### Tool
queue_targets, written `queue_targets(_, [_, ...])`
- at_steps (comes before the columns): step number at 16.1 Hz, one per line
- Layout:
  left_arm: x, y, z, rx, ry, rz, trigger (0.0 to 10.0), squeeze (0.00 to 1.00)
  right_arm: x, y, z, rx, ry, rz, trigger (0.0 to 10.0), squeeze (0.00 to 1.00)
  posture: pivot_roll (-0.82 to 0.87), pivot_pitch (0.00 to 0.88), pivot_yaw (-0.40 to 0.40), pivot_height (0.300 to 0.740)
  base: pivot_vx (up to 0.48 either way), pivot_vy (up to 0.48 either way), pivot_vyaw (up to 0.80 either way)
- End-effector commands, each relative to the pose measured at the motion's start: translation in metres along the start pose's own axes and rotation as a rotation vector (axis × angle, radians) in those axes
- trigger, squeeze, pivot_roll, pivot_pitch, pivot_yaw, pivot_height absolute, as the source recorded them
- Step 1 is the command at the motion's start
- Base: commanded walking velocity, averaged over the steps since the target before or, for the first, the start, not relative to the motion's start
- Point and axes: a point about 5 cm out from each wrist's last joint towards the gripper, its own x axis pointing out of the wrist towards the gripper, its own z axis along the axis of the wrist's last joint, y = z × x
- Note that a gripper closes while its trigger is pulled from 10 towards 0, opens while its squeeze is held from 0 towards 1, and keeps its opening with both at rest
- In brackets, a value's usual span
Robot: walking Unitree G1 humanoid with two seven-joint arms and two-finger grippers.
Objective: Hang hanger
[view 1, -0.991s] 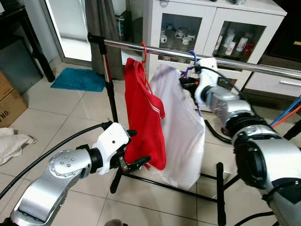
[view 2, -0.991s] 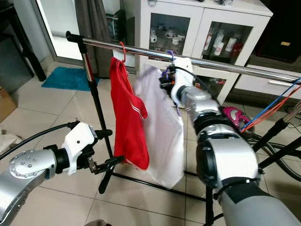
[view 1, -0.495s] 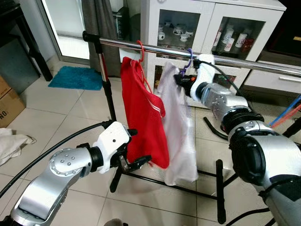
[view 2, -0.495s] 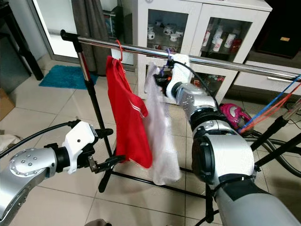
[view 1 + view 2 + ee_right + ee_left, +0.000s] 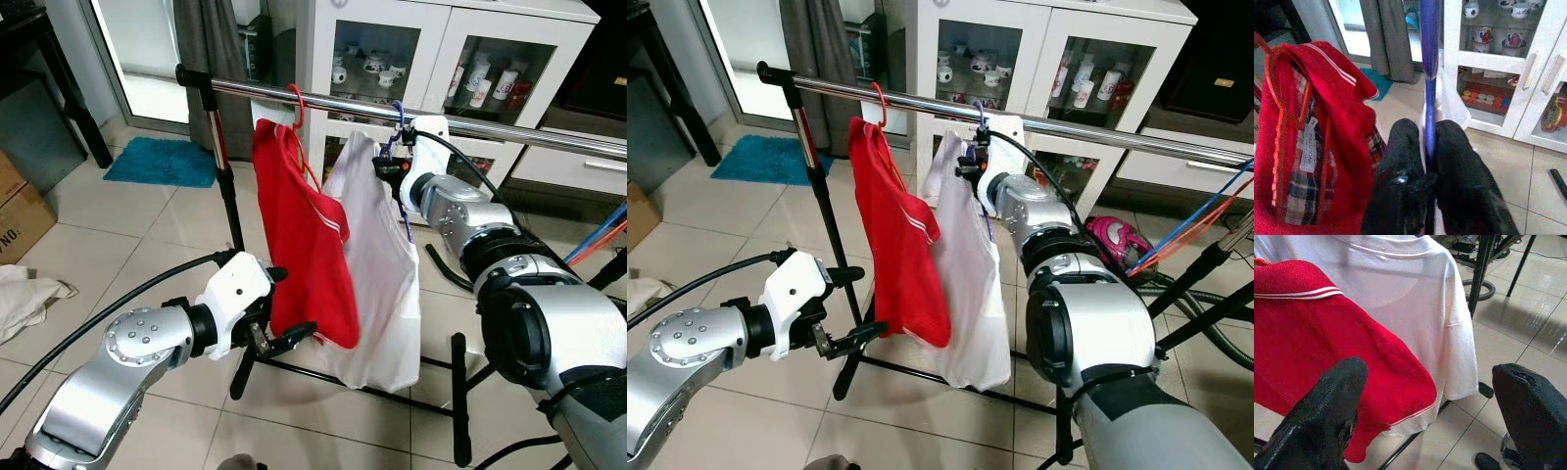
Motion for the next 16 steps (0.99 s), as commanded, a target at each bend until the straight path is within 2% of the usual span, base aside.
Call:
queue_targets(1, [0.001,0.001,0.002,0.018,0.000,-0.003,10.0,0.00,0.001,0.002,0.007,0.019,-0.030,-0.007,0.0,0.00,0.15,0.036,-0.041,0.740,0.000,0.000,0.00])
queue_targets(6, [0.002,0.000,0.002,0.020,0.002,-0.003,10.0,0.00,0.002,0.003,0.004,0.003,-0.033,-0.054,0.0,0.00,0.16,0.043,-0.044,0.740,0.000,0.000,0.00])
queue_targets(11, [0.003,0.000,0.003,0.020,0.001,-0.004,10.0,0.00,0.003,0.006,0.004,-0.001,-0.032,-0.043,0.0,0.00,0.16,0.042,-0.047,0.740,0.000,0.000,0.00])
queue_targets(14, [0.004,0.001,0.004,0.023,-0.004,0.001,10.0,0.00,0.002,0.006,0.009,-0.006,-0.045,-0.027,0.0,0.00,0.16,0.035,-0.053,0.740,0.000,0.000,0.00])
queue_targets(16, [0.005,0.003,0.005,0.009,-0.026,0.034,10.0,0.00,-0.001,-0.002,0.020,-0.029,-0.086,-0.007,0.0,0.00,0.16,0.019,-0.064,0.740,0.000,0.000,0.00])
